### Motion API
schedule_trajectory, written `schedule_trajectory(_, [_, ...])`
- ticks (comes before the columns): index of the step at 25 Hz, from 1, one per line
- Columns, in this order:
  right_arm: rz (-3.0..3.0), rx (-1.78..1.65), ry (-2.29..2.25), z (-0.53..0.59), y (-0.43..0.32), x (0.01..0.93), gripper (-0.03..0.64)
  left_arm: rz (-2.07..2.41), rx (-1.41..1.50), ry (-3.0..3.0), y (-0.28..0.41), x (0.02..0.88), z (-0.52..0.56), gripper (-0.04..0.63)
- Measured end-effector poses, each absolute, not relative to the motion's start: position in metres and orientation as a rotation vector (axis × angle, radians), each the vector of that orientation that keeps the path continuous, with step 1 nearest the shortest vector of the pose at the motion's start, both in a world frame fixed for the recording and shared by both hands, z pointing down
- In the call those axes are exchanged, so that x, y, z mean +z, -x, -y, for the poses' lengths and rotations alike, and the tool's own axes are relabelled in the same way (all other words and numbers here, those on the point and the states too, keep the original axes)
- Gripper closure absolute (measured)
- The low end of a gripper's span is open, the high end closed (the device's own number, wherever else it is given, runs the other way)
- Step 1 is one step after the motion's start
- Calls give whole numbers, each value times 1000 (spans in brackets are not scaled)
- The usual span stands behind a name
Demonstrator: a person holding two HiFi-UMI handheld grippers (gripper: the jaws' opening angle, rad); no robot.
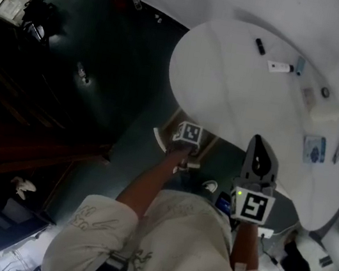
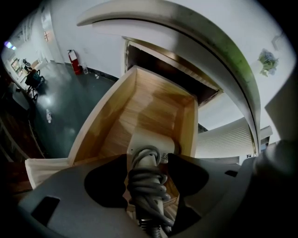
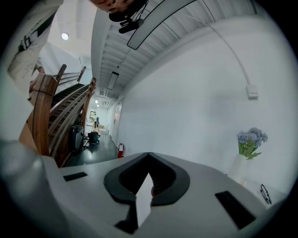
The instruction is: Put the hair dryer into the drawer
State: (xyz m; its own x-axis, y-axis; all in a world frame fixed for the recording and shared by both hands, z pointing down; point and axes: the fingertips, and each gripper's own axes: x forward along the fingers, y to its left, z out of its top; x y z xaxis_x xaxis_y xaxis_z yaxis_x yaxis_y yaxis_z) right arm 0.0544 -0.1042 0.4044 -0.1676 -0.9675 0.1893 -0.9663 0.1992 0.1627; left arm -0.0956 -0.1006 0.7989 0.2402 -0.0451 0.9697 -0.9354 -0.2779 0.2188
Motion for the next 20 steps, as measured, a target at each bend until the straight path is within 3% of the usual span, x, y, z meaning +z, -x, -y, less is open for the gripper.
schedule_trajectory(20, [2272,-33,-1856,102,-51,396,614,1140,1056,-1756,120,719,118,325])
